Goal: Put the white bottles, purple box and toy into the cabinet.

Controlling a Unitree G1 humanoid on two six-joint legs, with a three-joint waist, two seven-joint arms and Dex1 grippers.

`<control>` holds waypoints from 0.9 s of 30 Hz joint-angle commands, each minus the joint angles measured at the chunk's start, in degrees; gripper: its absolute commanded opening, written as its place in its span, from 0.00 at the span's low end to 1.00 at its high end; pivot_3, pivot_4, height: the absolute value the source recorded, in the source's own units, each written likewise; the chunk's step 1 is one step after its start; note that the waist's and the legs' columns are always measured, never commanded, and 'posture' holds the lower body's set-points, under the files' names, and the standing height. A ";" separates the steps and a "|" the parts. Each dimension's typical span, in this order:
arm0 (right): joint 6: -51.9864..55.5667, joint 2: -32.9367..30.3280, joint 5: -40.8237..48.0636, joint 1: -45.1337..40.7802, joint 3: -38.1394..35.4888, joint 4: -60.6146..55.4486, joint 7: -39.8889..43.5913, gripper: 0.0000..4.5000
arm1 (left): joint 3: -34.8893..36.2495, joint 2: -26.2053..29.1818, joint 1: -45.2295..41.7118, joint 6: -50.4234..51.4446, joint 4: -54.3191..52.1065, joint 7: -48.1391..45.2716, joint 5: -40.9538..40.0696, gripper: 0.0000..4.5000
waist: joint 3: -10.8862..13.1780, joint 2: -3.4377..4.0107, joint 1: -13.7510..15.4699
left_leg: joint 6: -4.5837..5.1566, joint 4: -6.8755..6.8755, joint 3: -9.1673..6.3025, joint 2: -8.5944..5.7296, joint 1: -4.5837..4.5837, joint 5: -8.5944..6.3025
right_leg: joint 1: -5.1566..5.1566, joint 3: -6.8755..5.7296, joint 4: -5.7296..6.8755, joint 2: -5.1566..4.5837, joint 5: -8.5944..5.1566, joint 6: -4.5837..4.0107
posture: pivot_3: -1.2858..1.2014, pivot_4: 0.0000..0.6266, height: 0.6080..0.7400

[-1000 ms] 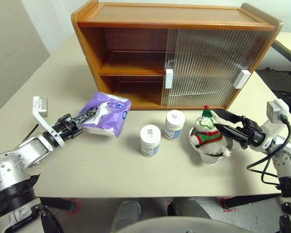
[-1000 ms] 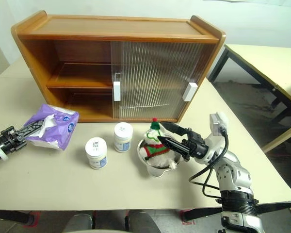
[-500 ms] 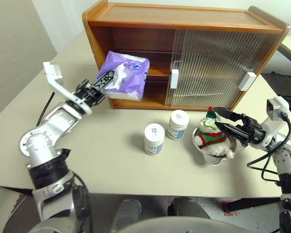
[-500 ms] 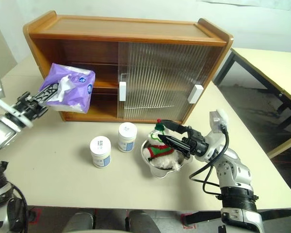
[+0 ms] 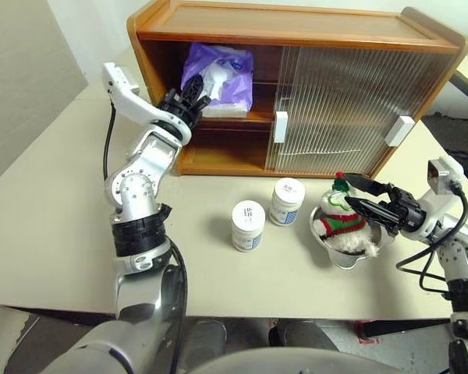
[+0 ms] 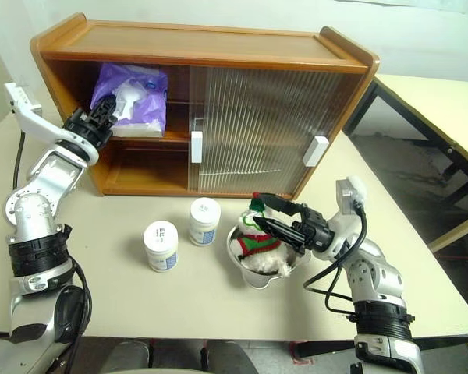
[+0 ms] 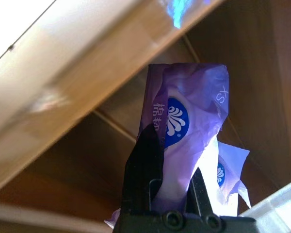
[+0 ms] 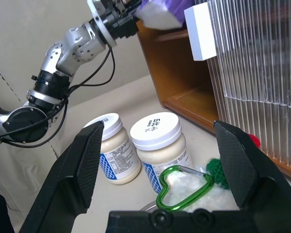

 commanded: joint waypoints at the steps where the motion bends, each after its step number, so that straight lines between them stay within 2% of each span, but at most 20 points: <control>1: -0.26 0.00 -0.44 0.50 0.09 -0.79 -0.29 1.00 | 0.12 -1.02 -1.60 -1.82 1.74 1.82 1.81 0.00 | 0.00 0.00 -0.06 | 0.01 0.00 0.00 0.00 0.00 0.00 | 0.00 0.00 0.00 0.00 -0.01 0.01 | 0.48 0.03 1.00; 2: -0.28 0.02 -0.44 0.54 0.09 -0.82 -0.30 1.00 | 0.20 -1.23 -1.79 -2.08 2.02 2.02 1.98 0.00 | 0.00 0.00 -0.10 | 0.02 0.00 0.01 0.00 0.00 -0.01 | 0.00 0.00 0.00 0.00 -0.01 0.01 | 0.48 0.03 1.00; 3: -0.31 0.00 -0.49 0.43 0.13 -0.68 -0.25 1.00 | 0.53 -2.12 -2.91 -3.63 3.64 2.34 2.42 0.07 | 0.00 0.00 -0.14 | 0.05 0.00 0.01 0.00 0.00 -0.03 | 0.00 0.00 0.00 0.00 -0.01 0.01 | 0.48 0.03 1.00; 15: -0.26 0.30 -0.52 0.84 0.39 -0.98 -0.35 1.00 | -0.47 -3.62 -4.34 -5.34 5.33 1.45 5.31 0.98 | 0.00 0.00 -0.20 | 0.13 0.25 0.01 -0.02 -0.01 -0.07 | 0.11 -0.01 0.01 -0.01 0.02 0.04 | 0.48 0.04 1.00; 18: -0.19 0.40 -0.54 0.86 0.46 -1.03 -0.37 1.00 | -2.12 -2.09 -3.09 -3.93 3.71 0.12 6.44 1.00 | 0.00 0.00 -0.19 | 0.13 0.28 0.01 -0.02 -0.01 -0.07 | 0.12 -0.01 0.02 -0.01 0.03 0.05 | 0.49 0.04 1.00; 23: -0.12 0.43 -0.57 0.57 0.83 -0.68 -0.24 1.00 | -8.42 4.56 3.74 1.27 -5.29 -6.26 8.29 1.00 | -0.01 0.01 -0.30 | 0.12 0.29 0.02 -0.03 0.00 -0.07 | 0.14 -0.02 0.03 -0.01 0.02 0.03 | 0.49 0.04 1.00; 27: 0.17 0.04 -0.62 0.36 1.23 -0.27 0.17 1.00 | -11.75 10.82 10.45 0.09 -11.31 -11.97 12.11 0.79 | -0.01 0.02 -0.16 | 0.11 0.25 0.02 -0.03 0.04 -0.08 | 0.13 -0.03 0.06 -0.01 -0.01 -0.03 | 0.50 0.05 1.00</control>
